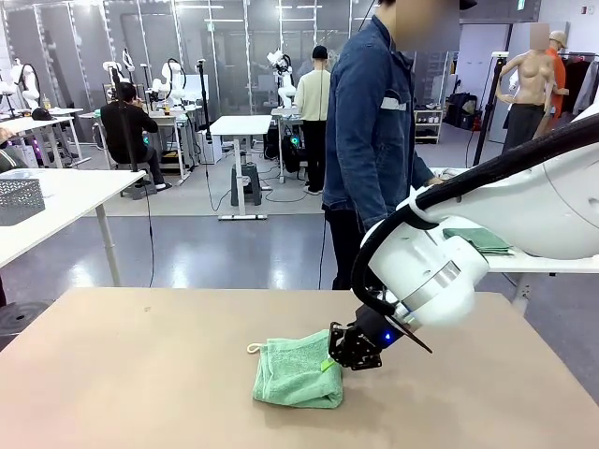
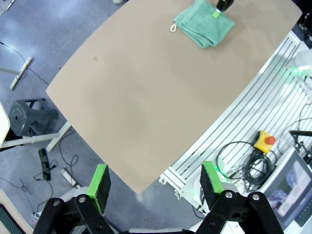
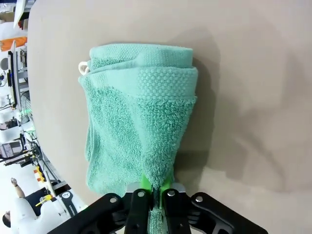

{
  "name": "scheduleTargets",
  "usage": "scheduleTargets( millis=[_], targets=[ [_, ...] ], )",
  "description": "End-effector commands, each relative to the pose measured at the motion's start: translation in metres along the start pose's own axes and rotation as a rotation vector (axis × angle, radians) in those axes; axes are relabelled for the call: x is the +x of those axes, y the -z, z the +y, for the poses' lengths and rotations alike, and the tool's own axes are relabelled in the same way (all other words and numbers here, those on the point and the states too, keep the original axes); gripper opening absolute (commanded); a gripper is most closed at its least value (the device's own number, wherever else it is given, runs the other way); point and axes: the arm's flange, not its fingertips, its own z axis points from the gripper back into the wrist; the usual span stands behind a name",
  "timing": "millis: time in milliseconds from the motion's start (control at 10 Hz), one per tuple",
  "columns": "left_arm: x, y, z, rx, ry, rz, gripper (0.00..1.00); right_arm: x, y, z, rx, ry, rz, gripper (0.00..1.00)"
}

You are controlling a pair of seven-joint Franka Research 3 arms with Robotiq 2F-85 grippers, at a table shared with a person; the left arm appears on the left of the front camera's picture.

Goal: Fold the towels and place them in the basket.
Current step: Place the folded Towel with hook on the right side of the table.

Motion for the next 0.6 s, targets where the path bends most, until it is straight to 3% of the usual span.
scheduleTargets(
  millis=[0, 200, 300, 500],
  targets=[
    [0.0, 0.0, -0.001, 0.0, 0.0, -0.001, 0.93, 0.004, 0.001, -0.004, 0.001, 0.009, -0.001, 0.0],
    [0.0, 0.0, -0.001, 0.0, 0.0, -0.001, 0.93, 0.004, 0.001, -0.004, 0.001, 0.009, -0.001, 0.0],
    [0.0, 0.0, -0.001, 0.0, 0.0, -0.001, 0.93, 0.001, 0.0, -0.002, -0.001, 0.005, -0.001, 0.07],
    [0.0, 0.0, -0.001, 0.0, 0.0, -0.001, 0.93, -0.01, -0.065, -0.018, -0.052, -0.056, -0.025, 0.07]
  ],
)
